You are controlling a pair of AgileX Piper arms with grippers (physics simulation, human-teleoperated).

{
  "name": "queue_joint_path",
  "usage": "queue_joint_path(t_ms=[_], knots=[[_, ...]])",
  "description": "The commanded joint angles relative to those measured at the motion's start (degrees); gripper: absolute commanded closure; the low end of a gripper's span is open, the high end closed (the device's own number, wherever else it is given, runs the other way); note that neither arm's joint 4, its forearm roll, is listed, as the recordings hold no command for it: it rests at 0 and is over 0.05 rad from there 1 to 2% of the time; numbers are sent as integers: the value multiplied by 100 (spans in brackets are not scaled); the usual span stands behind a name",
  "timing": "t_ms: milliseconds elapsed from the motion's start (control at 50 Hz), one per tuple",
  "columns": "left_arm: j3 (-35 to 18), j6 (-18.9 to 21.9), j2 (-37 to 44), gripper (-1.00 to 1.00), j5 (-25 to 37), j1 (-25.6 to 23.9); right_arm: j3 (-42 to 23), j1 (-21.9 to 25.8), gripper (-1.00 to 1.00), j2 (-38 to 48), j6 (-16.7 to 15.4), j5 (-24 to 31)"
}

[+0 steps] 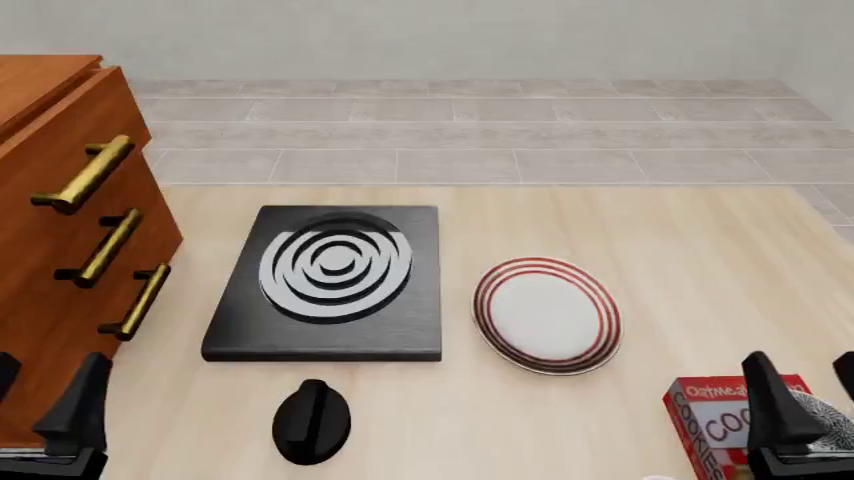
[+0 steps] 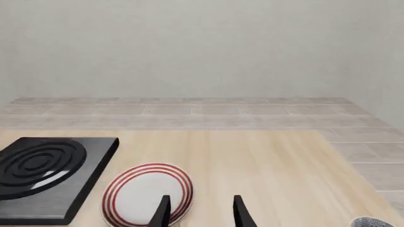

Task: Pick the akita bowl on the cookies box and place it on the plate.

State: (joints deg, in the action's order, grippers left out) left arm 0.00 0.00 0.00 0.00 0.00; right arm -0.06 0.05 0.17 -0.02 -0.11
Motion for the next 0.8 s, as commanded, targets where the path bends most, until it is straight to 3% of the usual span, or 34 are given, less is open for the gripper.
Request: queue_joint_path(t_ms=[20,520,560,640,700,800], knots=[[0,0,0,-100,0,0,-17,2,-100,10,67,-47],[0,0,0,-100,0,0,-72,-22,-100,-15,46,-22],[0,0,0,-100,0,0,-231,-61,-100,-12,235,36],[0,0,0,-100,0,0,-489,-61,-100,-11,154,282],[0,0,0,-100,0,0,-772,-163,-100,223,-139,543],[0,0,0,-100,0,0,-1636,3,-100,290,-90,1161]])
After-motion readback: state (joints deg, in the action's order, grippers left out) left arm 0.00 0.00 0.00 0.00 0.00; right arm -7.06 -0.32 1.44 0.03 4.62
